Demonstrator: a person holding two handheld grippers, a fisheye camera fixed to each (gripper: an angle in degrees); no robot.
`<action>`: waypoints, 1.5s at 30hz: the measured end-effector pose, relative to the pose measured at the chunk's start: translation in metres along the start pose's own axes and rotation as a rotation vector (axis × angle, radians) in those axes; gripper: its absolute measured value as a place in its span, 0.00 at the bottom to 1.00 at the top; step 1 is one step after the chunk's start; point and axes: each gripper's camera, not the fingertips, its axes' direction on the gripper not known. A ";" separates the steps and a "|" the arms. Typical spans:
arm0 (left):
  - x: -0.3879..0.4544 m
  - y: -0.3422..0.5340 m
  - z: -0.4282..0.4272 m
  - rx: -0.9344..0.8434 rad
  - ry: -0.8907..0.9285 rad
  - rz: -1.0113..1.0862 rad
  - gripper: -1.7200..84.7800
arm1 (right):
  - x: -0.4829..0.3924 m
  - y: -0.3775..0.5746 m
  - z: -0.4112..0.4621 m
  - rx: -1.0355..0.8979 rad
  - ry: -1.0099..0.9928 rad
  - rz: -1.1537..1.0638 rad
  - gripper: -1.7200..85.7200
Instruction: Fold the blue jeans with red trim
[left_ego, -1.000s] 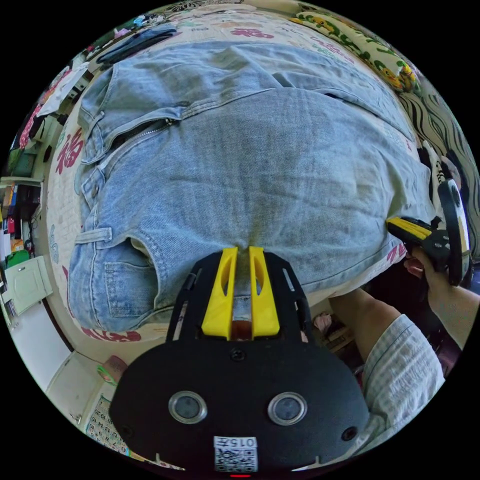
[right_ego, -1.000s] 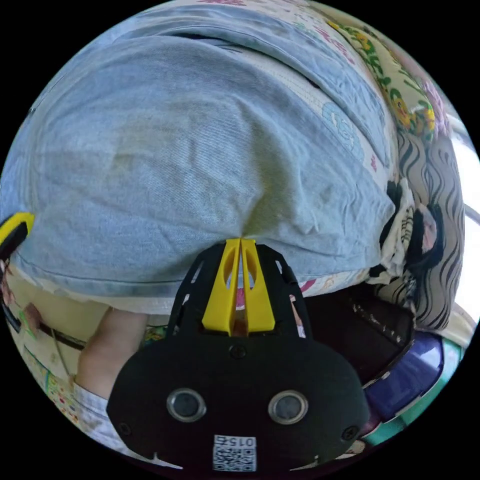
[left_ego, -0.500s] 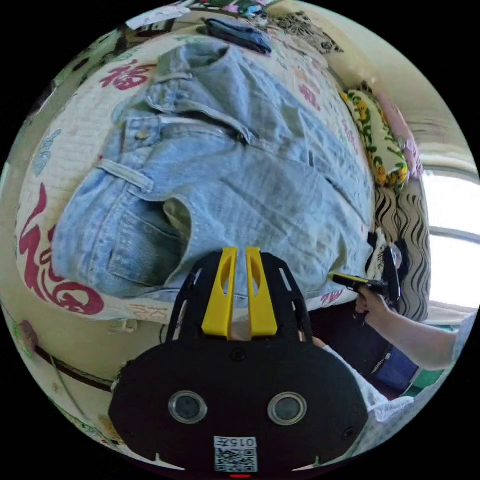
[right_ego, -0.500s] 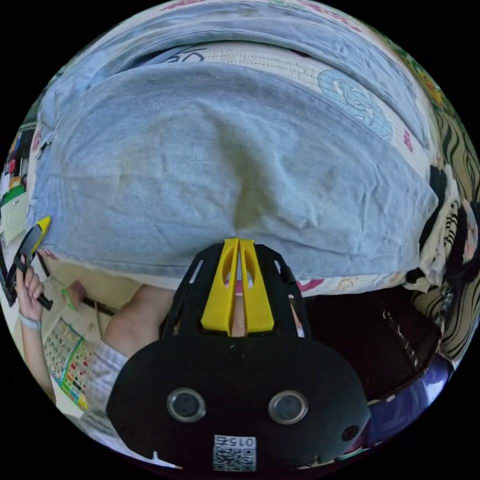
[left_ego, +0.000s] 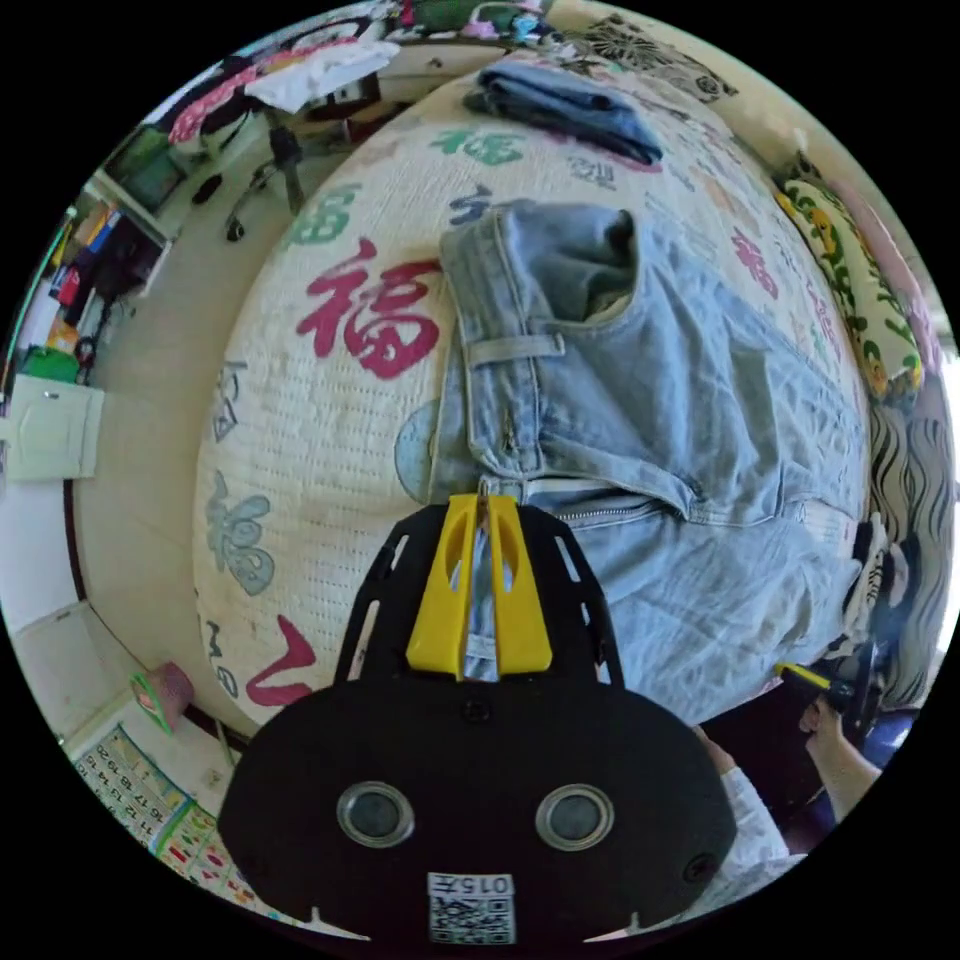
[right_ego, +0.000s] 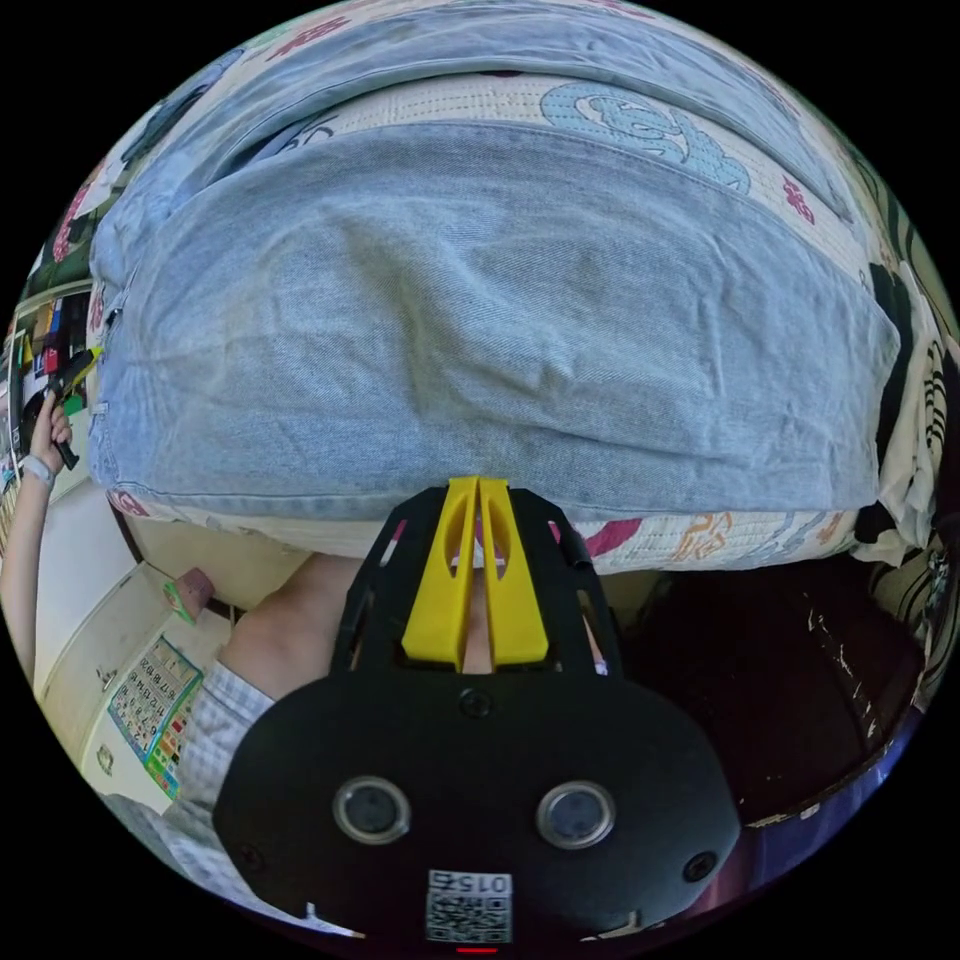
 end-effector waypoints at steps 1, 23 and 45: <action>0.003 0.001 -0.013 0.059 -0.041 0.035 0.04 | 0.008 0.001 -0.002 -0.001 -0.013 -0.004 0.01; -0.091 0.215 -0.009 0.043 0.354 -0.804 0.12 | 0.391 0.090 -0.066 0.393 -0.568 0.776 0.09; -0.103 0.245 -0.043 0.076 0.296 -0.917 0.13 | 0.556 0.032 -0.067 0.277 -0.636 0.948 0.08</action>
